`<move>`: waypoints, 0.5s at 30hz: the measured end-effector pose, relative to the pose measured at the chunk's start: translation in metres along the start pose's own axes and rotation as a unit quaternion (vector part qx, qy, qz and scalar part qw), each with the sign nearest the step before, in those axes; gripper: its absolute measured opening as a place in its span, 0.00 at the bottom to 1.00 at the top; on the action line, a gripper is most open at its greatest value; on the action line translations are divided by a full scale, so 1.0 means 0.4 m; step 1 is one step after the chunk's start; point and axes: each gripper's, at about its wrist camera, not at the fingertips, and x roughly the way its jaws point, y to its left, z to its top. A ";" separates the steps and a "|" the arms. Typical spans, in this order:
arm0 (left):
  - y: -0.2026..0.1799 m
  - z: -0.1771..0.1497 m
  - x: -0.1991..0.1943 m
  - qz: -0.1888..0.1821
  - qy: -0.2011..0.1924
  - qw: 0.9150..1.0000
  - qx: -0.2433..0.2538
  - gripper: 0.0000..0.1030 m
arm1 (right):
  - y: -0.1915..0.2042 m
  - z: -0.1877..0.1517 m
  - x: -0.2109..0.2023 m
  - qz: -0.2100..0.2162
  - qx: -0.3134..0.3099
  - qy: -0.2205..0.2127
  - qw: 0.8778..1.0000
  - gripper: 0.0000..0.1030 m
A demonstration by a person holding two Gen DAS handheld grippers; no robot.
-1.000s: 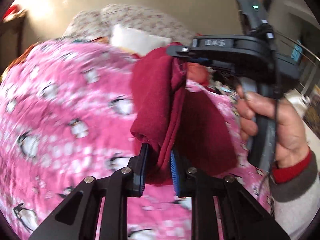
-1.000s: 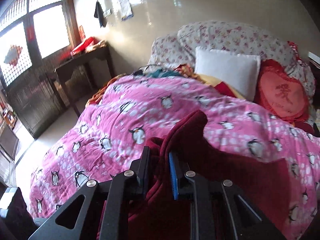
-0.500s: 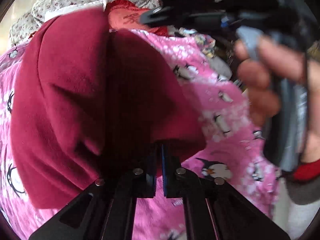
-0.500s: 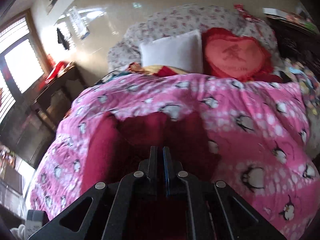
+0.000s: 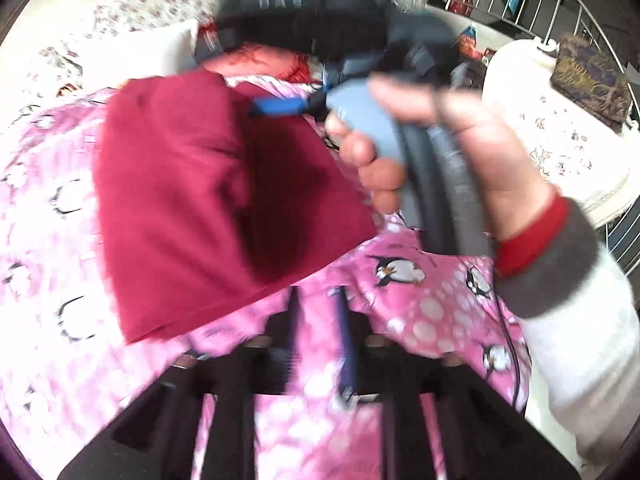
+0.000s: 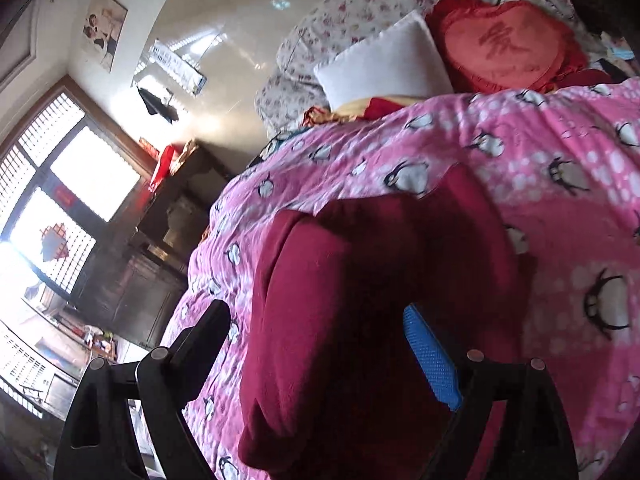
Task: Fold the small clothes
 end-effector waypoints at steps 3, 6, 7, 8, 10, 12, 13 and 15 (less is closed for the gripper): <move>0.060 -0.012 -0.053 0.039 -0.022 0.999 -0.015 0.42 | -0.019 -0.009 0.047 -0.034 0.021 0.000 0.999 0.90; 0.118 -0.006 -0.071 0.075 -0.033 0.996 -0.037 0.42 | -0.007 -0.018 0.058 -0.048 0.003 -0.018 0.999 0.74; 0.138 0.002 -0.067 0.080 -0.033 0.995 -0.053 0.42 | 0.001 -0.018 0.055 -0.051 -0.006 -0.021 0.998 0.30; 0.153 0.018 -0.060 0.081 -0.034 0.994 -0.066 0.42 | 0.006 -0.015 0.046 -0.050 -0.009 -0.023 0.998 0.28; 0.180 0.044 -0.051 0.093 -0.043 0.991 -0.081 0.42 | 0.032 -0.011 0.008 -0.058 -0.040 -0.036 0.997 0.21; 0.198 0.066 -0.052 0.102 -0.053 0.990 -0.082 0.42 | 0.061 -0.001 -0.042 -0.075 -0.077 -0.058 0.993 0.20; 0.207 0.075 -0.051 0.103 -0.055 0.990 -0.082 0.42 | 0.067 0.005 -0.061 -0.081 -0.085 -0.066 0.991 0.20; 0.216 0.102 -0.030 0.104 -0.053 0.990 -0.082 0.44 | 0.063 0.024 -0.099 -0.107 -0.099 -0.076 0.986 0.20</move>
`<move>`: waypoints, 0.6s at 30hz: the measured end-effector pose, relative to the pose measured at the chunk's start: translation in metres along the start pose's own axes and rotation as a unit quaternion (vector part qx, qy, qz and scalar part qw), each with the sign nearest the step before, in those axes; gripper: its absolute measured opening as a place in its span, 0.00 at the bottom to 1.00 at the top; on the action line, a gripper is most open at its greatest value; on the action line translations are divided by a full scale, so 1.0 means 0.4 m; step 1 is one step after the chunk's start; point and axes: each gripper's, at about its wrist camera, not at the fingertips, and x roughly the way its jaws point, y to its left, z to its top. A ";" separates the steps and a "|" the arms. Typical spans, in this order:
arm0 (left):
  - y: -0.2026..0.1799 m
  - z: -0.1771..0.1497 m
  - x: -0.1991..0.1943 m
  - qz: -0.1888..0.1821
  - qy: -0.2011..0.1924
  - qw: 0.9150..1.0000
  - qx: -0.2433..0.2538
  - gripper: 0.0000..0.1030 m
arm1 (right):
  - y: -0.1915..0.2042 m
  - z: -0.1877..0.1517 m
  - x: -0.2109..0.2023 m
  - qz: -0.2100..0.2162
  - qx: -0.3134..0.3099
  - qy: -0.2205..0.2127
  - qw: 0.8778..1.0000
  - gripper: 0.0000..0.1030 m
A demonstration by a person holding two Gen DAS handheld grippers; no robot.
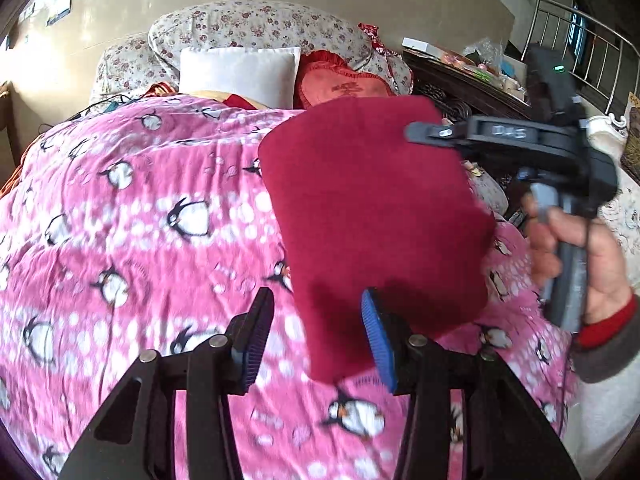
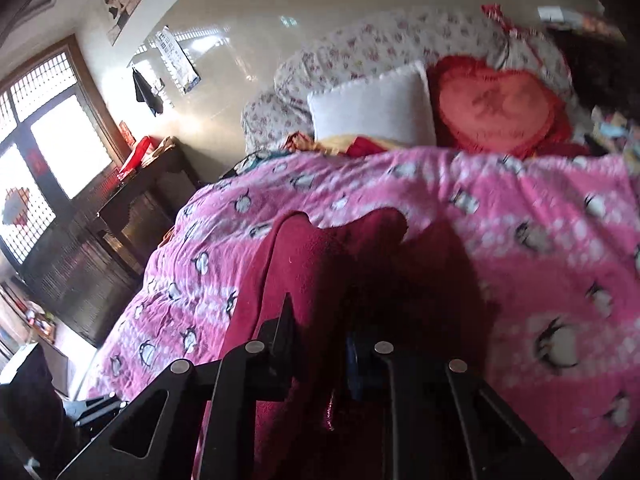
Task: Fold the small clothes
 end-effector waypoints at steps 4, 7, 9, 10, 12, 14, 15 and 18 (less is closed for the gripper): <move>-0.022 0.007 0.076 0.008 0.022 1.000 0.006 0.45 | -0.062 0.007 0.007 -0.082 -0.010 0.012 0.996 0.20; -0.042 -0.001 0.127 0.014 0.036 0.999 0.011 0.47 | -0.123 -0.026 0.079 -0.092 0.018 0.051 0.994 0.21; -0.052 -0.008 0.130 0.018 0.034 0.999 0.017 0.51 | -0.154 -0.046 0.096 -0.105 0.037 0.053 0.992 0.28; -0.056 -0.008 0.128 0.023 0.034 0.999 0.022 0.51 | -0.167 -0.047 0.085 -0.094 0.053 0.044 0.993 0.34; -0.064 -0.008 0.120 0.029 0.033 0.998 0.036 0.51 | -0.171 -0.043 0.048 -0.085 0.074 0.031 0.993 0.41; -0.067 -0.006 0.104 0.031 0.027 0.998 0.038 0.51 | -0.136 -0.036 -0.012 -0.084 0.052 0.011 0.995 0.41; -0.067 -0.004 0.095 0.031 0.022 0.999 0.037 0.51 | -0.112 -0.037 -0.035 -0.078 0.043 0.005 0.996 0.41; -0.071 -0.003 0.093 0.039 0.016 0.999 0.035 0.53 | -0.030 -0.062 -0.094 -0.051 -0.003 0.004 0.999 0.41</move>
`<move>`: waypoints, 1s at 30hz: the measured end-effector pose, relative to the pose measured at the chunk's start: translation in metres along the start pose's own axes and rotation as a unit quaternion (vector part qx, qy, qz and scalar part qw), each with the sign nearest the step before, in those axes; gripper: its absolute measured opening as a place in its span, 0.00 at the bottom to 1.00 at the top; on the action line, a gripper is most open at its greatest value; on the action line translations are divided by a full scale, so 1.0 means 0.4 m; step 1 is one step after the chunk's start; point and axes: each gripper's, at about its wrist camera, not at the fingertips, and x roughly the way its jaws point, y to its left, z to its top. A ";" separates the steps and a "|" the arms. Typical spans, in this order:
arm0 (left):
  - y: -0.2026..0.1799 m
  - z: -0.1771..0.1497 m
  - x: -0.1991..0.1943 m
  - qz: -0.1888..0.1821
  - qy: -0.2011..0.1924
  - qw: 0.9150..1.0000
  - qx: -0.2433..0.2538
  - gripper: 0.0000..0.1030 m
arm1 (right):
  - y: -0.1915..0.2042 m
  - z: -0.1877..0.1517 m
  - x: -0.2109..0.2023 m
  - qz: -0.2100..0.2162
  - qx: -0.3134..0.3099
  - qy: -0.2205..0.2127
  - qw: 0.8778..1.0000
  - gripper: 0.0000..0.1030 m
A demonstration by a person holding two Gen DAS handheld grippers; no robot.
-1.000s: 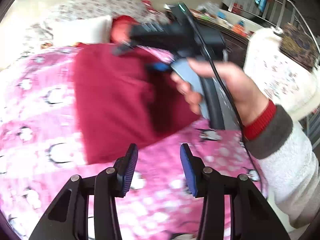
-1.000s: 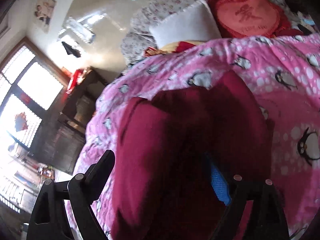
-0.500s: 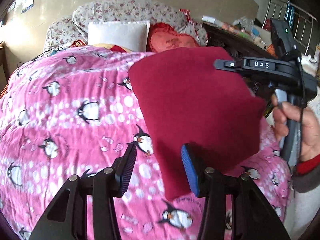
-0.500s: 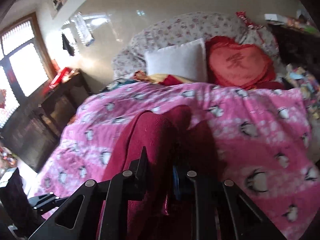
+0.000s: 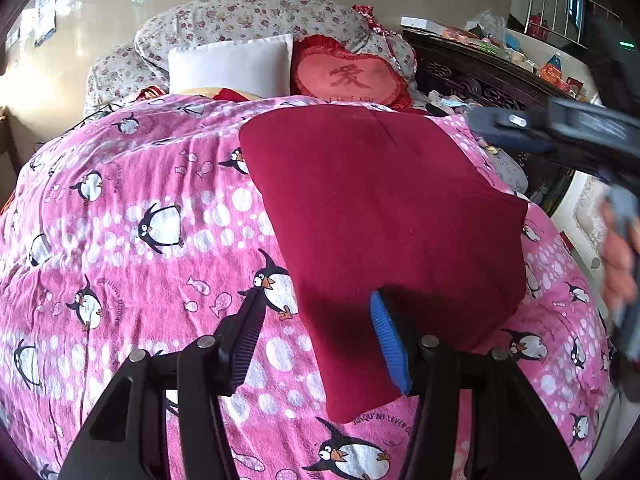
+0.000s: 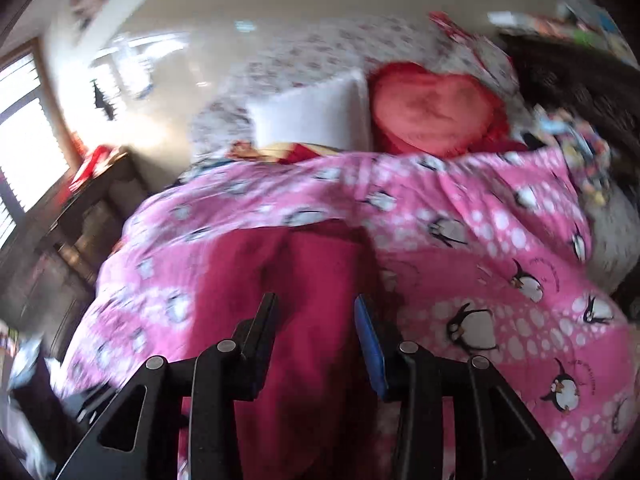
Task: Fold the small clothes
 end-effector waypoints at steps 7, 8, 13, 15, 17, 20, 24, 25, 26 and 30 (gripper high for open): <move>-0.015 -0.013 0.023 0.018 0.003 1.000 0.003 0.57 | 0.051 -0.123 0.031 -0.036 -0.066 0.056 0.996 0.37; -0.015 -0.015 0.026 0.018 0.004 1.000 0.002 0.59 | 0.031 -0.143 0.058 -0.053 -0.062 0.070 0.994 0.37; -0.022 -0.027 0.034 0.026 0.005 1.000 0.006 0.62 | -0.047 -0.194 0.076 -0.022 0.004 0.082 0.996 0.36; -0.024 -0.026 0.026 0.030 0.002 1.000 0.007 0.62 | -0.040 -0.191 0.046 -0.021 0.001 0.073 0.997 0.36; -0.026 -0.026 0.020 0.030 0.002 1.000 0.007 0.62 | -0.026 -0.184 0.010 -0.027 -0.005 0.055 0.998 0.36; -0.032 -0.029 0.014 0.034 0.000 0.999 0.010 0.65 | 0.006 -0.183 -0.037 -0.021 -0.016 0.029 0.999 0.36; -0.029 -0.033 0.019 0.037 0.002 0.999 0.004 0.67 | 0.052 -0.173 -0.053 -0.034 -0.040 -0.002 0.999 0.36; -0.026 -0.034 0.020 0.038 0.001 0.999 0.000 0.69 | 0.052 -0.172 -0.044 -0.044 -0.041 -0.002 0.998 0.36; -0.025 -0.035 0.020 0.039 0.000 0.999 -0.002 0.70 | 0.050 -0.170 -0.030 -0.048 -0.038 0.001 0.998 0.36; -0.025 -0.044 0.019 0.048 0.000 0.999 -0.004 0.75 | -0.002 -0.190 0.065 -0.078 -0.019 0.051 0.995 0.36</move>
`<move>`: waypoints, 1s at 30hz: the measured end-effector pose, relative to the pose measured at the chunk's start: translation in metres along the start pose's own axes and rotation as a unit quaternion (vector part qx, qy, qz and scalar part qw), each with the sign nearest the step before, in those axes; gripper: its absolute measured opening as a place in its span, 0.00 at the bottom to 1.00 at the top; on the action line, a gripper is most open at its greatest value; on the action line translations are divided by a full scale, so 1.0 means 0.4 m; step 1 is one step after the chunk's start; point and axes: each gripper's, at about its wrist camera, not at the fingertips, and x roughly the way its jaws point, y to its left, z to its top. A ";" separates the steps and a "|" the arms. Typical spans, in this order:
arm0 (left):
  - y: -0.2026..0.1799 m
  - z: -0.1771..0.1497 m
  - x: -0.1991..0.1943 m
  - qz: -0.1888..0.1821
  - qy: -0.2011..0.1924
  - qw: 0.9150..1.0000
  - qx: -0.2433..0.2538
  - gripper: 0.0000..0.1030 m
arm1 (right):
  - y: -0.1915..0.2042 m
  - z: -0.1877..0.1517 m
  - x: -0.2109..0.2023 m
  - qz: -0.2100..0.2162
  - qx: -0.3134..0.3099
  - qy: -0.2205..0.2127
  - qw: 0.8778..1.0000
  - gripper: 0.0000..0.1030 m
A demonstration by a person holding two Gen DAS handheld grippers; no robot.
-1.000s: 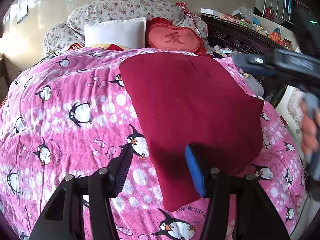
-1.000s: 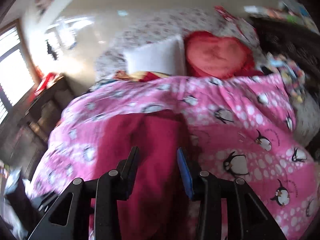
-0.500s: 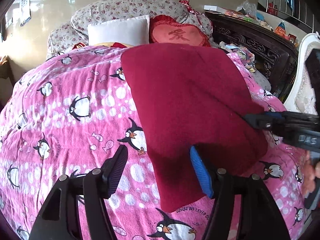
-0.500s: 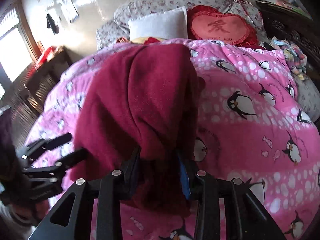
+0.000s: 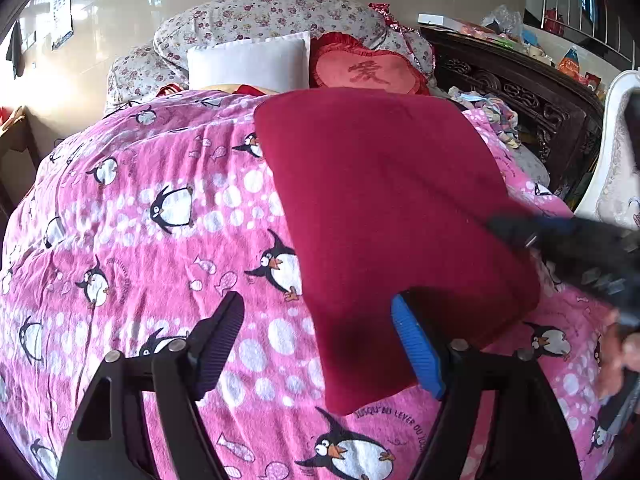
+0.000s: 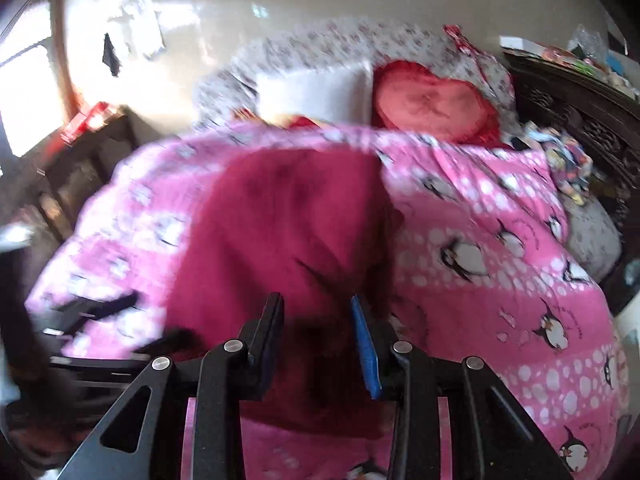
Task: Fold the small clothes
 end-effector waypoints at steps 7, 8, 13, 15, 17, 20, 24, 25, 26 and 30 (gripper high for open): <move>0.006 -0.011 -0.021 0.009 -0.004 1.000 0.002 0.76 | -0.026 -0.014 -0.029 0.031 0.035 -0.008 0.999 0.36; 0.007 -0.011 -0.025 0.010 -0.006 1.000 0.001 0.76 | -0.022 -0.014 -0.043 0.030 0.033 -0.012 0.999 0.37; 0.015 -0.010 -0.040 0.008 -0.008 1.000 -0.009 0.78 | 0.001 -0.016 -0.092 0.039 0.028 -0.030 0.998 0.48; 0.017 -0.008 -0.044 0.009 -0.009 1.000 -0.009 0.79 | 0.011 -0.016 -0.100 0.039 0.023 -0.034 0.998 0.53; 0.018 -0.006 -0.047 0.011 -0.010 1.000 -0.008 0.81 | 0.017 -0.015 -0.103 0.035 0.021 -0.036 0.999 0.57; 0.027 -0.003 -0.050 0.005 -0.010 1.000 -0.016 0.81 | 0.017 -0.019 -0.098 0.031 0.023 -0.029 0.999 0.62; 0.043 0.000 -0.044 -0.002 -0.005 0.999 -0.031 0.82 | 0.010 -0.030 -0.072 0.025 0.027 -0.011 0.999 0.62; 0.045 0.000 -0.041 -0.002 -0.003 0.999 -0.034 0.82 | 0.008 -0.035 -0.062 0.025 0.027 -0.005 0.999 0.62; 0.045 -0.001 -0.039 -0.001 -0.002 0.999 -0.034 0.82 | 0.007 -0.040 -0.052 0.028 0.028 -0.001 0.999 0.62; 0.042 -0.005 -0.035 -0.003 0.003 0.999 -0.033 0.82 | 0.024 -0.061 -0.021 0.047 0.003 0.021 0.999 0.14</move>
